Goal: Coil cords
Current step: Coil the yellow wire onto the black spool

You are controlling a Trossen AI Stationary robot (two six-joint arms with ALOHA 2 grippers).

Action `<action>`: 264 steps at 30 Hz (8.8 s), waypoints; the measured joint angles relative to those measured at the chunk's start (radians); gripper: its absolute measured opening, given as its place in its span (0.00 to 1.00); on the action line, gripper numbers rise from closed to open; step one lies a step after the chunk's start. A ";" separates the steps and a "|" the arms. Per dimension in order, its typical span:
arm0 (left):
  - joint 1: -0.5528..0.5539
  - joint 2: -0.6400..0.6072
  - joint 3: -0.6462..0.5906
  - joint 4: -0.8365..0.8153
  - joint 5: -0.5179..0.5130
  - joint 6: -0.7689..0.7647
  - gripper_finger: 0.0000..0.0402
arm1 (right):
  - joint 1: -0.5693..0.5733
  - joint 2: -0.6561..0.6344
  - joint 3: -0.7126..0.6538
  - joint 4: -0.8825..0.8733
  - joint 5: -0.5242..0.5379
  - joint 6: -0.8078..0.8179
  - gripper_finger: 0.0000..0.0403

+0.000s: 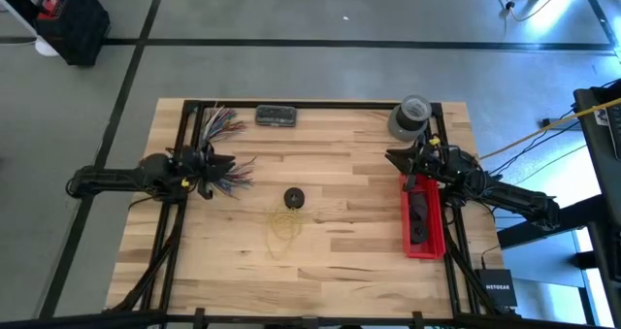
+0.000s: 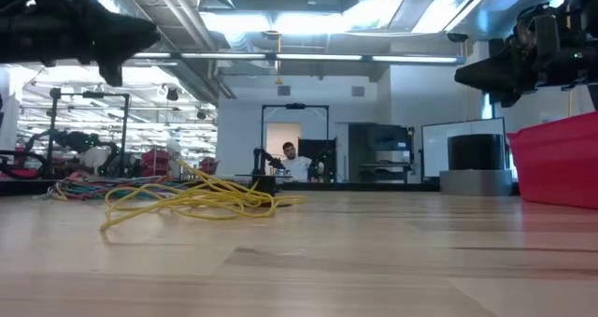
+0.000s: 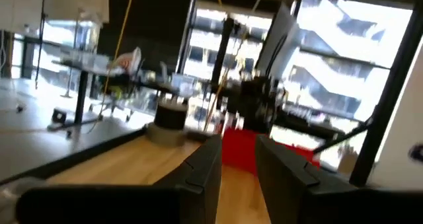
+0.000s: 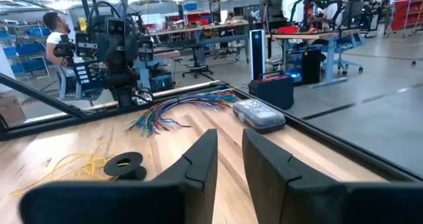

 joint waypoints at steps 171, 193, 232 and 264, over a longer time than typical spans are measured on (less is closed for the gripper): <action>-0.257 1.556 0.899 0.303 -0.863 0.530 0.00 | 0.435 1.564 0.694 0.775 0.172 -0.225 0.42; -0.269 1.554 0.901 0.321 -1.047 0.619 0.00 | 0.639 1.473 0.723 -0.023 0.243 -0.243 0.42; -0.293 1.553 0.899 0.271 -0.949 0.532 0.00 | 0.594 1.622 0.666 0.800 0.314 -0.124 0.42; -0.316 1.564 0.902 0.307 -0.927 0.597 0.00 | 0.547 1.480 0.666 0.592 0.431 -0.297 0.16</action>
